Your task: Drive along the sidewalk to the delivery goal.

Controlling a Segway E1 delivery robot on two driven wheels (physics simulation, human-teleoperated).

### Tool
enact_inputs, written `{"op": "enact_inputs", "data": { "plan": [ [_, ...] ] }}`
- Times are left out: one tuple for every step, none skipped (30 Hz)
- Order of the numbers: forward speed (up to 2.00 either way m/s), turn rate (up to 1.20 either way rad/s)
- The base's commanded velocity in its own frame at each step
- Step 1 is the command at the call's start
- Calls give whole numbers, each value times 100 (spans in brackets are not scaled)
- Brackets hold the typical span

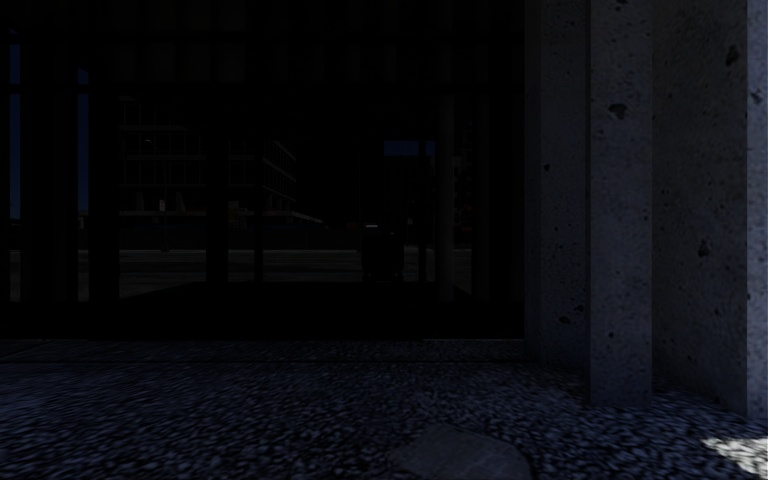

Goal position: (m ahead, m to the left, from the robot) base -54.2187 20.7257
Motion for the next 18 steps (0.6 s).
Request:
{"op": "enact_inputs", "data": {
  "plan": [
    [0, 0],
    [0, 0],
    [0, 0],
    [0, 0],
    [0, 0],
    [0, 0],
    [0, 0],
    [0, 0],
    [0, 0],
    [0, 0],
    [0, 0],
    [0, 0],
    [0, 0],
    [0, 0],
    [0, 0],
    [0, 0],
    [0, 0],
    [0, 0]
  ]
}}
